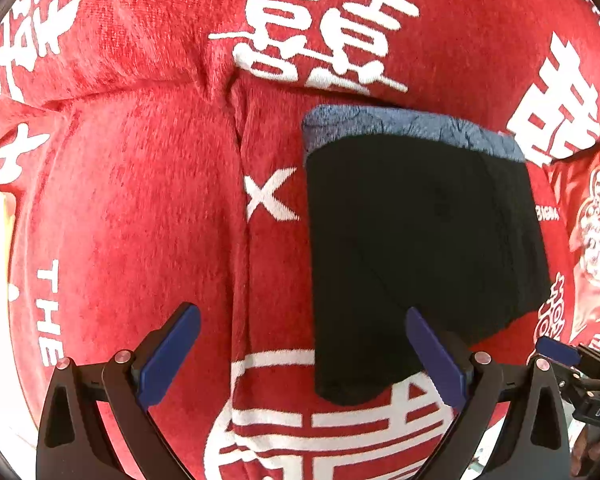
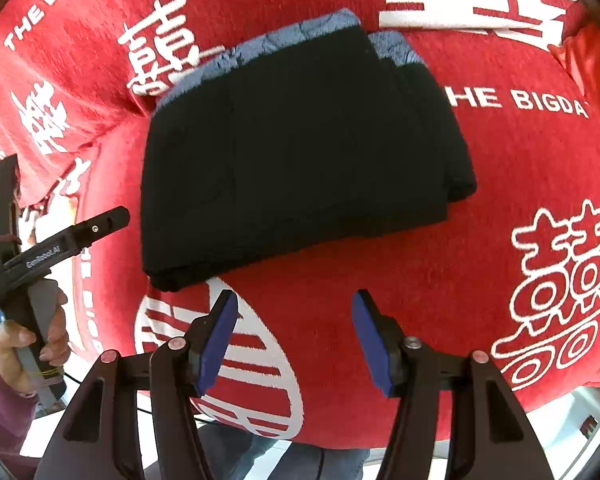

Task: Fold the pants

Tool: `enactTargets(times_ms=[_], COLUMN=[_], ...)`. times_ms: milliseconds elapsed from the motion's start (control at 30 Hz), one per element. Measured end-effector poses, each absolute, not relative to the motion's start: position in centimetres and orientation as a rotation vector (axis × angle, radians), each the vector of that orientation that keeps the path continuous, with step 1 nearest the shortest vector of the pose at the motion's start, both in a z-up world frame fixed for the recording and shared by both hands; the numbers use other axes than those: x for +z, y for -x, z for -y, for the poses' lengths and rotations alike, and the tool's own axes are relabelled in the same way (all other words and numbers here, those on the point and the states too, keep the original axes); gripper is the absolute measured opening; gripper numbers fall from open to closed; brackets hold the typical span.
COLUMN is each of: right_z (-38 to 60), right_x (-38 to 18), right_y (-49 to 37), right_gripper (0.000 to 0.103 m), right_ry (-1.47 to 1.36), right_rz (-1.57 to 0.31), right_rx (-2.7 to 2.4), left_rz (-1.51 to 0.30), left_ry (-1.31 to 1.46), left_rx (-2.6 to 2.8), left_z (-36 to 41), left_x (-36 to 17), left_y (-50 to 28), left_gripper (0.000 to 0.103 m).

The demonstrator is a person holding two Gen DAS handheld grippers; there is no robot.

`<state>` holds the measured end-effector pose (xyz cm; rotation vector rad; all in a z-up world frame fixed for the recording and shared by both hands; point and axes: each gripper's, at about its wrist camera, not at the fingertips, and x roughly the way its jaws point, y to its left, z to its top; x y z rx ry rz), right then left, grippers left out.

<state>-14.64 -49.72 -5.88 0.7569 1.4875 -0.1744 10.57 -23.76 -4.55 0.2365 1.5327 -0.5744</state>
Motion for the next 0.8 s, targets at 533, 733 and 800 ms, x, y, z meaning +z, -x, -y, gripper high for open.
enactTargets(times_ms=[533,733,800], right_z=[58.8,61.5,62.1], right_x=[-7.1,-9.0,-9.6], right_y=[13.6,13.3,13.1], right_gripper=[0.077,0.077,0.077], right_ry=[-0.839,-0.904,-0.936], right_rz=[-1.469,-1.487,-1.483], right_rx=[-0.151,-0.111,-0.089], left_rz=[-1.549,-1.573,-1.575], left_ry=[-0.218,-0.200,-0.189], left_rx=[-0.507,-0.511,-0.517], left_z=[27.7,28.9,29.0], left_x=[-5.6,-6.3,-6.4], left_y=[-11.3,-11.1,-11.2], left_gripper=[0.103,0.103,0.103])
